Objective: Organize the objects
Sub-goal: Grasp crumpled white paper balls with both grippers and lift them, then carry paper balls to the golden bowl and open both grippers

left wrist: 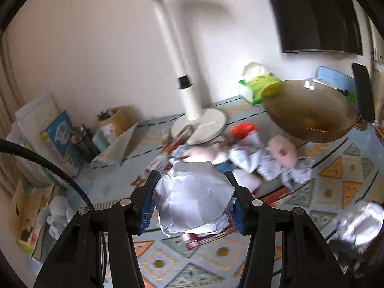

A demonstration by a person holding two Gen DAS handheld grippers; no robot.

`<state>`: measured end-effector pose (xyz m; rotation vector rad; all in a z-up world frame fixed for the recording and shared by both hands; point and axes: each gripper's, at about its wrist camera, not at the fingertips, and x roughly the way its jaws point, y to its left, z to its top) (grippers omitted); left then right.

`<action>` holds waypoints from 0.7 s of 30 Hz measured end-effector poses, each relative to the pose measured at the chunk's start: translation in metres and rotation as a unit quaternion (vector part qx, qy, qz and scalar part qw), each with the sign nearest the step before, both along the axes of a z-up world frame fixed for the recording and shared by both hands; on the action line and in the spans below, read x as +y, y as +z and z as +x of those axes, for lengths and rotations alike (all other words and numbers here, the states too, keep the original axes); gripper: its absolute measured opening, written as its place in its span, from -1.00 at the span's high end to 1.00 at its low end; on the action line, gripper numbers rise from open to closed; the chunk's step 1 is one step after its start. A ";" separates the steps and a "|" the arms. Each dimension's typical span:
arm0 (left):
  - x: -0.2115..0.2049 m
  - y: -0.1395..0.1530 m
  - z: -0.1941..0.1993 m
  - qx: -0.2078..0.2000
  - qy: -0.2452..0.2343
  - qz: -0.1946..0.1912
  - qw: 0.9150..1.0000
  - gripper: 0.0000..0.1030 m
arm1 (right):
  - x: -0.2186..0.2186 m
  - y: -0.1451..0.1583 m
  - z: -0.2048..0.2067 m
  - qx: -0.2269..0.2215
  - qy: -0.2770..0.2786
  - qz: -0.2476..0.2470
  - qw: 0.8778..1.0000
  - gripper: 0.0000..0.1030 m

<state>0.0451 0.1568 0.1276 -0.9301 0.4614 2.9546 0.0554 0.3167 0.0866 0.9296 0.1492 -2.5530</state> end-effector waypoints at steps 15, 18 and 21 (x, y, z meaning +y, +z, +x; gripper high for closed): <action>0.119 0.026 -0.094 -0.102 -0.126 0.147 0.976 0.02 | 0.151 0.059 -0.135 0.025 -0.148 -0.054 0.987 -0.06; 0.141 0.017 -0.113 -0.121 -0.140 0.156 0.970 0.01 | 0.155 0.053 -0.172 -0.007 -0.147 -0.064 0.987 -0.06; 0.152 0.011 -0.128 -0.131 -0.160 0.177 0.962 -0.22 | 0.157 0.048 -0.194 -0.024 -0.150 -0.067 0.986 -0.07</action>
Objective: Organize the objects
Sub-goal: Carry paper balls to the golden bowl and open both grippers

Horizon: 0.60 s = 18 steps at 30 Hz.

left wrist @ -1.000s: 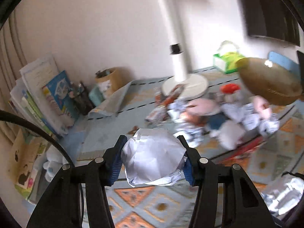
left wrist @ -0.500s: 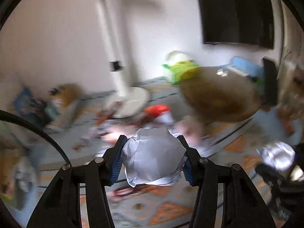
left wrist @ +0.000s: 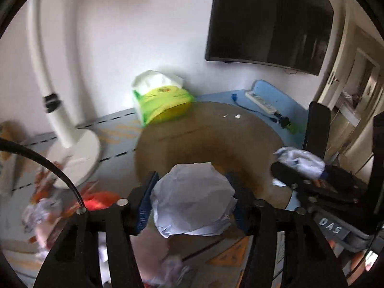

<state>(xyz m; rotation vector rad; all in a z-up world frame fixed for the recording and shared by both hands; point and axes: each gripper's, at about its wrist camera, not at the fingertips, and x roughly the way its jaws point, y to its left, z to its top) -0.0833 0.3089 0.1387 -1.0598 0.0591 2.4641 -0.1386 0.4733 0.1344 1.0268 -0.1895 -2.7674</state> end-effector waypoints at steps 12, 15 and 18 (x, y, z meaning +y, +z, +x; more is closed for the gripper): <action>-0.017 0.002 0.002 -0.022 -0.013 0.080 0.997 -0.47 | 0.017 -0.004 0.004 -0.006 -0.007 -0.033 0.999 -0.50; -0.035 0.015 0.023 -0.001 -0.008 0.079 0.997 -0.47 | 0.009 0.003 0.019 0.002 0.006 -0.027 1.000 -0.51; -0.063 0.028 0.049 0.021 0.007 0.087 0.996 -0.47 | -0.002 0.006 0.036 0.003 0.022 -0.025 0.999 -0.53</action>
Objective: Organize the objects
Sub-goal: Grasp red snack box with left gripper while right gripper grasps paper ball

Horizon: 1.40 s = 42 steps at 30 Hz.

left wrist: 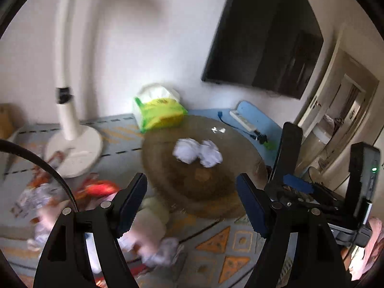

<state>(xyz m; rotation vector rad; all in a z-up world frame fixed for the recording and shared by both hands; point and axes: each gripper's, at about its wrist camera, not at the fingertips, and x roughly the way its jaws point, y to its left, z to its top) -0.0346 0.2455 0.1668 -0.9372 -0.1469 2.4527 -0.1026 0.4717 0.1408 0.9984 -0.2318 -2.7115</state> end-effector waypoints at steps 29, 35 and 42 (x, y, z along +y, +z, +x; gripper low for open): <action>-0.132 -0.127 0.055 -0.023 -0.012 -0.211 0.977 -0.99 | -0.123 -0.117 0.058 -0.083 0.069 0.034 0.994 -0.78; -0.105 -0.140 0.030 -0.040 -0.093 -0.251 0.963 -0.94 | -0.133 -0.100 0.043 -0.087 0.090 0.041 0.991 -0.78; -0.104 -0.142 0.032 -0.076 -0.117 -0.197 0.970 -0.28 | -0.156 -0.099 0.017 -0.095 0.102 0.057 0.989 -0.78</action>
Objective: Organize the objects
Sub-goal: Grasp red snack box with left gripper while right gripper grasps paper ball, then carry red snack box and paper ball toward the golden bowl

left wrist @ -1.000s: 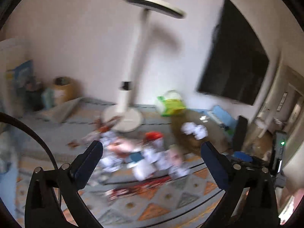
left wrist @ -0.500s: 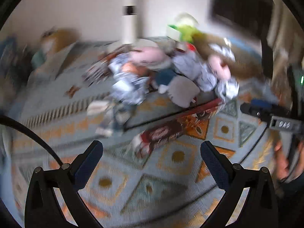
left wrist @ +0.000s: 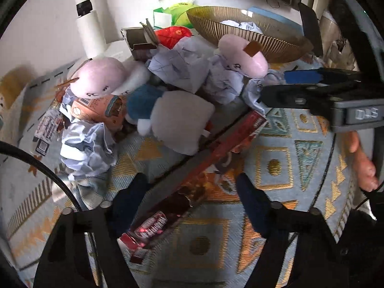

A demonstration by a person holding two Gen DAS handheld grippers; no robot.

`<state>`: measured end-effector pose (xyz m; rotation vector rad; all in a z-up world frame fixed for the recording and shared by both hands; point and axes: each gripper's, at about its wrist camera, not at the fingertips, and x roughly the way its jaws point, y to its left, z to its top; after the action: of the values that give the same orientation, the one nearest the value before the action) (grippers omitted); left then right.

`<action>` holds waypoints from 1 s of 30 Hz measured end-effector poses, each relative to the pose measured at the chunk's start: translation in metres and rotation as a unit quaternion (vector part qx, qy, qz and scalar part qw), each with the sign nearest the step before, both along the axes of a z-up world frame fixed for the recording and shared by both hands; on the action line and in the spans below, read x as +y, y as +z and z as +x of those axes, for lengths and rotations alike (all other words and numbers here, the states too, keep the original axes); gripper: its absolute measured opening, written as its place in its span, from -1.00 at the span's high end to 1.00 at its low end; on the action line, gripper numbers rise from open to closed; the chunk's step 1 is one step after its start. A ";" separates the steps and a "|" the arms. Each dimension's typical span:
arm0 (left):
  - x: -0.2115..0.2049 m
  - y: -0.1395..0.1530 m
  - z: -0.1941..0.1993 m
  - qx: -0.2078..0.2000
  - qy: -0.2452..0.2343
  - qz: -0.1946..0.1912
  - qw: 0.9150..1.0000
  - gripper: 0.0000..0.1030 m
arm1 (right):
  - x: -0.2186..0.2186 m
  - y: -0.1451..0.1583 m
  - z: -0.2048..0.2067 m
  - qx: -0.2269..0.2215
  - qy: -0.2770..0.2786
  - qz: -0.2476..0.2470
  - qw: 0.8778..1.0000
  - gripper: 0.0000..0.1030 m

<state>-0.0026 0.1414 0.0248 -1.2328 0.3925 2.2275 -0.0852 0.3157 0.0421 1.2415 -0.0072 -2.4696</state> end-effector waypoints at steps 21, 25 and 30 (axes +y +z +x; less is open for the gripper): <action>-0.040 0.008 0.088 -0.050 0.164 0.070 0.983 0.70 | 0.030 -0.011 0.078 0.001 0.061 0.018 0.998 -0.09; -0.029 0.005 0.081 -0.042 0.153 0.078 0.984 0.24 | 0.039 -0.017 0.094 0.009 0.072 0.014 0.997 -0.19; -0.014 0.006 0.076 -0.010 0.154 0.047 0.987 0.11 | 0.068 -0.023 0.103 -0.001 0.044 -0.025 0.999 -0.65</action>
<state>0.0737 0.1276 0.0311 -1.3388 0.0900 2.4550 0.0178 0.3838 0.0192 1.1979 -0.0146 -2.3777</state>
